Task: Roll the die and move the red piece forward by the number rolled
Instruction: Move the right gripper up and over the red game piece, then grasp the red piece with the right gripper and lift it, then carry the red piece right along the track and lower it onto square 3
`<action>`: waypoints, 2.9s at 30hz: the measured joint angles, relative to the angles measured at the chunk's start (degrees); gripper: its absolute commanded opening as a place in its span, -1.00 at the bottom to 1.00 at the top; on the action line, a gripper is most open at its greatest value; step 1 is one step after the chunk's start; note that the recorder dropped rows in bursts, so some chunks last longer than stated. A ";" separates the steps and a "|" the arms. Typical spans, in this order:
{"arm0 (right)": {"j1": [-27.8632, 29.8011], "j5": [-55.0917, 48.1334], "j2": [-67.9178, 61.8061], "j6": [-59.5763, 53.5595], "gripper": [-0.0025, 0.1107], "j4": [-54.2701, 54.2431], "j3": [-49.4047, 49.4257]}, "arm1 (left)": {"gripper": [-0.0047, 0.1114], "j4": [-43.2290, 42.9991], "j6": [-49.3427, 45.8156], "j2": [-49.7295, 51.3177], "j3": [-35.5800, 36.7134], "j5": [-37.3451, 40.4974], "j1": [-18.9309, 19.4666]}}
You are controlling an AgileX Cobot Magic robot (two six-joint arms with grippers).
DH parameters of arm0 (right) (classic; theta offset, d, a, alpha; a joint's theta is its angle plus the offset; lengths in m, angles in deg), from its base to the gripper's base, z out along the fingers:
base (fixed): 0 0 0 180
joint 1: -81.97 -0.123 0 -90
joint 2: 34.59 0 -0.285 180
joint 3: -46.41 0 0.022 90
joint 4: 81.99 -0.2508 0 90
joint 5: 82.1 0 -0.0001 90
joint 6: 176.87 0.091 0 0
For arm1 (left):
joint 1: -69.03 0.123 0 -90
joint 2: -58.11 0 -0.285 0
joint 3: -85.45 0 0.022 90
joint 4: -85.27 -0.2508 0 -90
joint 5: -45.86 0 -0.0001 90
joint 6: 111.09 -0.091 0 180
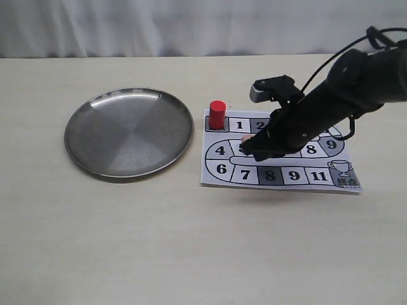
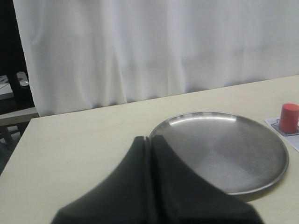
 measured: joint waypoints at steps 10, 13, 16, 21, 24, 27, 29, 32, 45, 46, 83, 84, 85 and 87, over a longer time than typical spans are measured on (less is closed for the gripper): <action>-1.52 -2.09 5.45 1.83 -0.54 -1.68 -7.87 | -0.92 0.00 0.00 0.00 0.00 0.00 0.00; -4.22 -0.03 4.42 1.99 -0.13 -1.68 -10.61 | -0.92 0.00 0.00 0.00 0.00 0.00 0.00; -6.97 4.85 1.96 2.14 0.23 -0.36 -13.46 | -0.92 0.00 0.00 0.00 0.00 0.00 0.00; -8.00 10.02 -3.83 2.62 0.49 4.52 -18.20 | -0.92 0.00 0.00 0.00 0.00 0.00 0.00; -8.00 11.12 -7.99 3.01 0.48 7.29 -20.64 | -0.92 0.00 0.00 0.00 0.00 0.00 0.00; -8.00 12.53 -13.76 3.05 0.48 7.62 -23.89 | -0.92 0.00 0.00 0.00 0.00 0.00 0.00; -8.00 13.82 -16.53 3.05 0.48 7.62 -24.77 | -0.92 0.00 0.00 0.00 0.00 0.00 0.00; -8.00 15.15 -19.34 3.18 0.23 7.62 -25.10 | -0.92 0.00 0.00 0.00 0.00 0.00 0.00; -7.43 15.34 -20.26 3.28 -0.86 7.62 -25.24 | -0.92 0.00 0.00 0.00 0.00 0.00 0.00; -7.43 15.34 -20.26 3.28 -0.88 7.62 -25.24 | -0.92 0.00 0.00 0.00 0.00 0.00 0.00; -2.89 12.88 -17.16 3.29 -0.88 8.00 -20.54 | -0.92 0.00 0.00 0.00 0.00 0.00 0.00; -2.89 13.01 -17.18 3.29 -0.88 8.00 -20.54 | -0.92 0.00 0.00 0.00 0.00 0.00 0.00; -2.89 13.11 -17.28 3.29 -0.88 8.00 -20.54 | -0.92 0.00 0.00 0.00 0.00 0.00 0.00; -2.89 13.21 -17.28 3.29 -0.88 8.00 -20.54 | -0.92 0.00 0.00 0.00 0.00 0.00 0.00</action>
